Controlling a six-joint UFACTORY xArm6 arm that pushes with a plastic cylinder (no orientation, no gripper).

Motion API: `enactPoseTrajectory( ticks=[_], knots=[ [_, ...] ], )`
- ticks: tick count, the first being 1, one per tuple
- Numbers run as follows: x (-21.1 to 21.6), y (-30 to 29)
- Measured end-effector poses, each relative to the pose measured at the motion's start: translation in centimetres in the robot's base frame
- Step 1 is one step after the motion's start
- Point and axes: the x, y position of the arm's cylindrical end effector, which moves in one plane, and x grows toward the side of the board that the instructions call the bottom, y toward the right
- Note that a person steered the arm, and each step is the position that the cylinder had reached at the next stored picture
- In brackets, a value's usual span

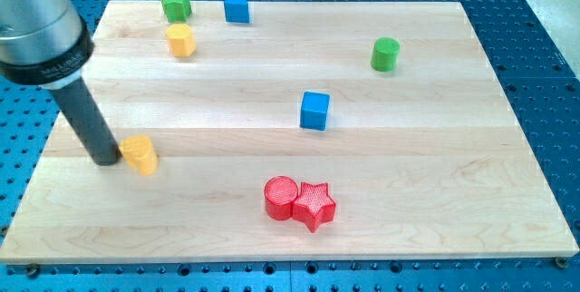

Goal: Move the heart towards the bottom left corner of the board

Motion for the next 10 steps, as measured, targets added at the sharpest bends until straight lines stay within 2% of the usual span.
enactPoseTrajectory(
  ticks=[1,2,3,5,7,8,10],
  knots=[
    [-3.8,1.5],
    [-4.8,4.0],
    [-1.6,6.5],
    [2.4,-0.7],
    [0.7,8.2],
    [3.5,5.6],
    [3.9,-0.1]
  ],
)
